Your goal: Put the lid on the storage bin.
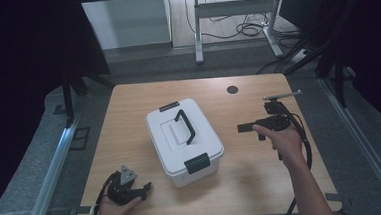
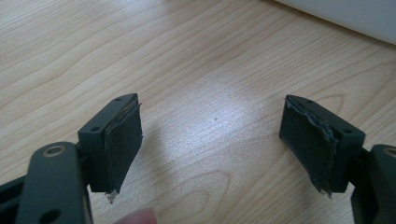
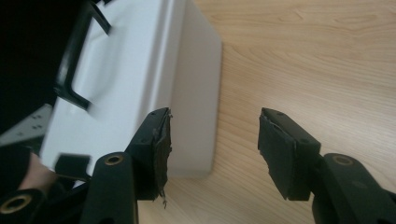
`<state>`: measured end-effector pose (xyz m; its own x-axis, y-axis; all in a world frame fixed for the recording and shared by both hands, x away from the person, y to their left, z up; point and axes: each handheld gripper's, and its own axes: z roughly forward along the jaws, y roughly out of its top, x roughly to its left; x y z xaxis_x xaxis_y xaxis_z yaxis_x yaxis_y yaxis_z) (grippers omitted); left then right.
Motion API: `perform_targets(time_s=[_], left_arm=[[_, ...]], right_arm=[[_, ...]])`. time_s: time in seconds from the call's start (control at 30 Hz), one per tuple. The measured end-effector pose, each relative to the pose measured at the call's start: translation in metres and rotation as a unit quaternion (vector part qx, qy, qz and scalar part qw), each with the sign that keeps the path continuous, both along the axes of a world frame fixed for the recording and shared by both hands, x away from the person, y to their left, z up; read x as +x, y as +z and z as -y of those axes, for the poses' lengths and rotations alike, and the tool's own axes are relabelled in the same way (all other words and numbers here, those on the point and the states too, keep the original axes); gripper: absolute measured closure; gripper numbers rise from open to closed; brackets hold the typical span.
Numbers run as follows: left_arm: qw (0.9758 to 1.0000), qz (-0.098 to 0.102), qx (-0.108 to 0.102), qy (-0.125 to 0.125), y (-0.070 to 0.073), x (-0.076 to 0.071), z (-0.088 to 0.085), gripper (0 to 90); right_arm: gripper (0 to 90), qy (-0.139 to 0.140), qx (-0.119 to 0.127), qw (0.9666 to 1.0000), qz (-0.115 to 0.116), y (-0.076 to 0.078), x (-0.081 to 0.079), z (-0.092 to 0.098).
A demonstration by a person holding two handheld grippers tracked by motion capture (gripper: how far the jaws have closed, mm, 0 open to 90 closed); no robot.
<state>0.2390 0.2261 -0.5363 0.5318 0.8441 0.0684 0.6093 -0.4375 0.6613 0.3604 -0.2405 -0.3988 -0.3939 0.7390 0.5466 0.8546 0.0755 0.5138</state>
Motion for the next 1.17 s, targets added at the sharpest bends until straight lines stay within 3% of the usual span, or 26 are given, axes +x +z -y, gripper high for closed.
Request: perform_targets(time_s=[0.33, 0.5, 0.53, 0.63, 1.17], left_arm=[[1.0000, -0.001, 0.001, -0.001, 0.000, 0.000, -0.001, 21.3], [1.0000, -0.001, 0.002, 0.000, 0.000, 0.000, -0.001, 21.2], [1.0000, 0.000, 0.003, 0.000, 0.000, 0.000, -0.001, 21.3], [1.0000, 0.003, 0.002, 0.001, 0.001, -0.001, -0.001, 21.2], [1.0000, -0.001, -0.006, 0.003, 0.000, 0.001, -0.001, 20.9]], right_arm=[[44.0, -0.028, 0.018, 0.9995, 0.000, -0.039, -0.021, 0.026], [43.9, -0.035, 0.013, 0.9993, 0.001, -0.053, -0.027, 0.032], [43.4, -0.035, 0.003, 0.9994, -0.008, -0.058, -0.027, 0.034], [43.4, -0.041, -0.006, 0.9991, -0.002, -0.059, -0.028, 0.036], [42.6, -0.043, -0.001, 0.9991, -0.005, -0.070, -0.029, 0.041]])
